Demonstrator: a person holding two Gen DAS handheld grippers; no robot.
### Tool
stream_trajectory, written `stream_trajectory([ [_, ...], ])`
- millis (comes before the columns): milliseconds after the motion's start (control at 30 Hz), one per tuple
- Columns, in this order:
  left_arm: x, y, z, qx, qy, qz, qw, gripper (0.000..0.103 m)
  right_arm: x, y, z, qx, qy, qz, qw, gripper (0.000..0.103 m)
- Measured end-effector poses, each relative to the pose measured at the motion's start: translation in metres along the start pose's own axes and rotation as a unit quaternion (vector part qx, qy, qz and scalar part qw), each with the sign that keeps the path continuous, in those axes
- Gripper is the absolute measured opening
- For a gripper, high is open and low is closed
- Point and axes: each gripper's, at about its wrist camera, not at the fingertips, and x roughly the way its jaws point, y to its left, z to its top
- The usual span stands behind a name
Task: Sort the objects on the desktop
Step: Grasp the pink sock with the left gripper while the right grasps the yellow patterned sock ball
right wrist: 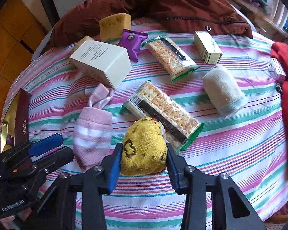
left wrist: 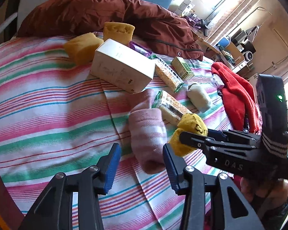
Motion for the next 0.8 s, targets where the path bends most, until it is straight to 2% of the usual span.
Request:
stream_trajectory([
  [133,0.004,-0.005,0.006,0.006,-0.001,0.000,1.0000,0.049,-0.011,0.001,-0.001,0.001,-0.024,0.000,1.000,0.042],
  [233,0.017,-0.007,0.010,0.015,0.007,0.022,0.9996,0.048,-0.017,0.003,0.000,-0.001,-0.042,0.009,0.999,0.042],
  [333,0.033,-0.009,0.013,0.020,0.016,0.033,0.9991,0.047,-0.027,0.006,0.005,-0.005,-0.083,0.005,0.997,0.042],
  [367,0.037,-0.011,0.012,0.028,0.014,0.036,0.9988,0.045,-0.030,0.005,0.006,-0.005,-0.094,0.001,0.996,0.042],
  [400,0.041,-0.015,0.010,0.042,0.015,0.037,0.9983,0.034,-0.033,0.004,0.007,-0.002,-0.103,-0.001,0.995,0.042],
  [467,0.040,-0.019,0.006,0.059,0.009,0.039,0.9974,0.031,-0.036,-0.001,0.009,0.005,-0.114,-0.004,0.993,0.042],
  [533,0.036,-0.020,0.004,0.064,0.005,0.033,0.9974,0.027,-0.039,-0.003,0.010,0.010,-0.121,-0.005,0.993,0.042],
  [633,0.020,-0.012,0.000,0.052,-0.004,0.023,0.9984,0.027,-0.050,0.002,0.011,-0.002,-0.154,0.006,0.988,0.042],
  [800,-0.029,0.002,-0.013,0.046,-0.044,0.019,0.9978,0.027,-0.057,0.028,0.005,-0.065,-0.177,0.035,0.981,0.042],
])
